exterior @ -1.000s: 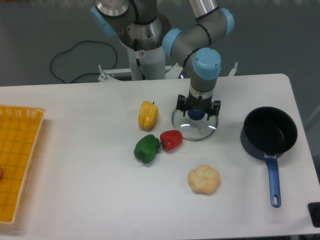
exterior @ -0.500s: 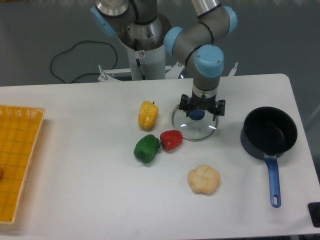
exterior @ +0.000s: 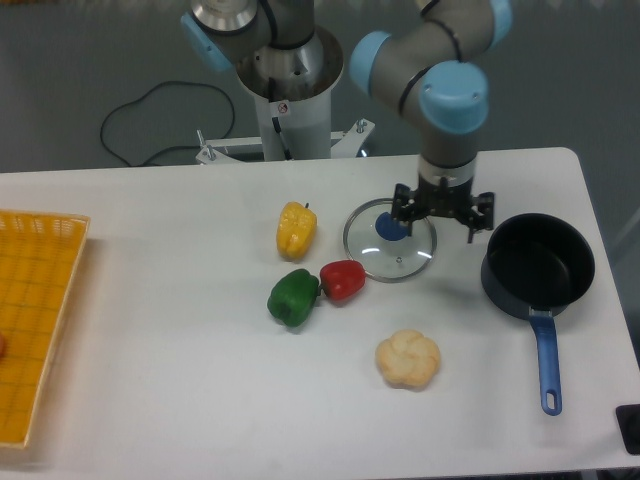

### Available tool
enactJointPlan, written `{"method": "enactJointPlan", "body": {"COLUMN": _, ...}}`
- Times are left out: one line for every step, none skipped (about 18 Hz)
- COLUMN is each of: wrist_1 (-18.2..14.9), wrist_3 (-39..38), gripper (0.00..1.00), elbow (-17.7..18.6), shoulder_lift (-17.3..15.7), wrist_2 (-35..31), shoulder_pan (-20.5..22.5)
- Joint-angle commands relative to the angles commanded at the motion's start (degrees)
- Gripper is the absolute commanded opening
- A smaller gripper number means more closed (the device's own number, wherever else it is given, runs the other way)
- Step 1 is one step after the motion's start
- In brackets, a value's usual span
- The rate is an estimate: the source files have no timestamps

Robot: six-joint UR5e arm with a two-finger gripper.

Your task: Place the lid on the table

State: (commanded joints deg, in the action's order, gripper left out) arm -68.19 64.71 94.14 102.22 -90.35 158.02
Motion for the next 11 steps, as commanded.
{"method": "enactJointPlan", "body": {"wrist_1": -0.45, "wrist_3": 5.89, "gripper": 1.0, "elbow": -0.8, "shoulder_lift": 0.0, "wrist_2": -0.17, "shoulder_pan": 0.09}}
{"method": "enactJointPlan", "body": {"wrist_1": -0.02, "wrist_3": 10.47, "gripper": 1.0, "elbow": -0.89, "shoulder_lift": -0.17, "wrist_2": -0.26, "shoulder_pan": 0.27}}
{"method": "enactJointPlan", "body": {"wrist_1": 0.07, "wrist_3": 13.57, "gripper": 1.0, "elbow": -1.15, "shoulder_lift": -0.18, "wrist_2": -0.18, "shoulder_pan": 0.7}}
{"method": "enactJointPlan", "body": {"wrist_1": -0.28, "wrist_3": 15.34, "gripper": 1.0, "elbow": -1.85, "shoulder_lift": -0.18, "wrist_2": -0.09, "shoulder_pan": 1.23}}
{"method": "enactJointPlan", "body": {"wrist_1": -0.63, "wrist_3": 16.31, "gripper": 1.0, "elbow": -2.55, "shoulder_lift": 0.0, "wrist_2": -0.26, "shoulder_pan": 1.32}}
{"method": "enactJointPlan", "body": {"wrist_1": -0.63, "wrist_3": 16.58, "gripper": 1.0, "elbow": -2.65, "shoulder_lift": 0.17, "wrist_2": -0.35, "shoulder_pan": 1.32}}
{"method": "enactJointPlan", "body": {"wrist_1": -0.63, "wrist_3": 16.59, "gripper": 1.0, "elbow": -2.65, "shoulder_lift": 0.35, "wrist_2": -0.35, "shoulder_pan": 1.41}}
{"method": "enactJointPlan", "body": {"wrist_1": -0.54, "wrist_3": 16.59, "gripper": 1.0, "elbow": -2.48, "shoulder_lift": 0.61, "wrist_2": -0.35, "shoulder_pan": 1.41}}
{"method": "enactJointPlan", "body": {"wrist_1": -0.46, "wrist_3": 16.59, "gripper": 1.0, "elbow": -2.39, "shoulder_lift": 1.05, "wrist_2": -0.35, "shoulder_pan": 1.41}}
{"method": "enactJointPlan", "body": {"wrist_1": -0.37, "wrist_3": 16.59, "gripper": 1.0, "elbow": -2.21, "shoulder_lift": 1.31, "wrist_2": -0.44, "shoulder_pan": 1.41}}
{"method": "enactJointPlan", "body": {"wrist_1": -0.19, "wrist_3": 16.59, "gripper": 1.0, "elbow": -2.12, "shoulder_lift": 1.49, "wrist_2": -0.35, "shoulder_pan": 1.32}}
